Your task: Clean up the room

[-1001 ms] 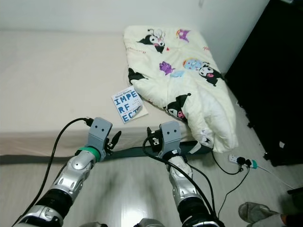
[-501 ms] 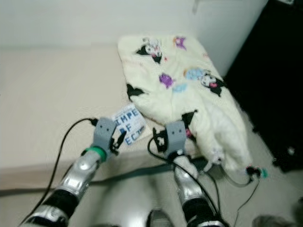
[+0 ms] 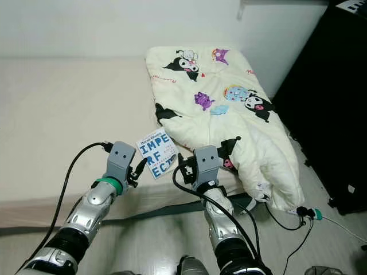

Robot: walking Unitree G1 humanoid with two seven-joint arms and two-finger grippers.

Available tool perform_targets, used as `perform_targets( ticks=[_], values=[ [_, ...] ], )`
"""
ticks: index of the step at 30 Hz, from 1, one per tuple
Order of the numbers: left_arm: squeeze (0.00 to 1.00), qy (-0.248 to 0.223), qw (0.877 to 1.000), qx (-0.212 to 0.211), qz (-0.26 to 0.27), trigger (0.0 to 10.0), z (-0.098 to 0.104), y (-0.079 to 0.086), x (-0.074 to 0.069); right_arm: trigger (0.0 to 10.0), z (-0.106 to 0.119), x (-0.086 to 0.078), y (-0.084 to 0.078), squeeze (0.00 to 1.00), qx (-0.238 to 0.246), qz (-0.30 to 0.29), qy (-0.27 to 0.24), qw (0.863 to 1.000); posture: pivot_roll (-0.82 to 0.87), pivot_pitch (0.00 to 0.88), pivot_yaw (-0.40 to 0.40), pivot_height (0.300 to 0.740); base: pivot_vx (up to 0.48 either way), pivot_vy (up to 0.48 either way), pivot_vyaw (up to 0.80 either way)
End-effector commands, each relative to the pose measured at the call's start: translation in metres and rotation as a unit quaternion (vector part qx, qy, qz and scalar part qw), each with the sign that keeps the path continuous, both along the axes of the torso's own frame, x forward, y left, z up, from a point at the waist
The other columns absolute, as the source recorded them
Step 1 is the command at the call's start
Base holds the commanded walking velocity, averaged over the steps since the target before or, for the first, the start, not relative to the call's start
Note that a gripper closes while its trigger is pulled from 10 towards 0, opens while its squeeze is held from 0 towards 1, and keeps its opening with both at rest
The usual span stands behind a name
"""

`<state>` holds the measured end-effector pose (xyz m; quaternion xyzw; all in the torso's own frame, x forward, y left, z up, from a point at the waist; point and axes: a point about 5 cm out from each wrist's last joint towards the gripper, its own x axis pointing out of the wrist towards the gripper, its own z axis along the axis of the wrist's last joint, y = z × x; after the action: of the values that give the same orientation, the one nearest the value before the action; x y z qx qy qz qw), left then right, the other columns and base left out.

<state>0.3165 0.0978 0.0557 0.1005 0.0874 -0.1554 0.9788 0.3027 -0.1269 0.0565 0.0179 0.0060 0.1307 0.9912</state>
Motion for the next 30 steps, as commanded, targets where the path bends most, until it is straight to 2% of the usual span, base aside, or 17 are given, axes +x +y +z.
perform_targets(
  ticks=[1, 25, 30],
  values=[
    [0.0, 0.011, 1.0, -0.001, 0.0, 10.0, -0.005, 0.0, -0.003, 10.0, -0.004, -0.003, -0.002, 0.0, 0.008, -0.004, 0.009, 1.0, -0.04, 0.0, 0.024, 0.73, 0.0, 0.0, 0.0],
    [0.0, -0.009, 1.0, -0.002, 0.014, 10.0, 0.001, 0.01, -0.005, 10.0, -0.004, -0.005, 0.005, 0.0, 0.033, 0.014, 0.014, 0.999, -0.03, 0.003, 0.019, 0.645, 0.0, 0.0, 0.0],
    [0.0, -0.011, 1.0, -0.001, 0.014, 10.0, 0.003, 0.011, -0.007, 10.0, -0.004, -0.004, 0.005, 0.0, 0.04, 0.015, 0.018, 0.999, -0.02, 0.03, 0.025, 0.62, 0.0, 0.0, 0.0]
  ],
)
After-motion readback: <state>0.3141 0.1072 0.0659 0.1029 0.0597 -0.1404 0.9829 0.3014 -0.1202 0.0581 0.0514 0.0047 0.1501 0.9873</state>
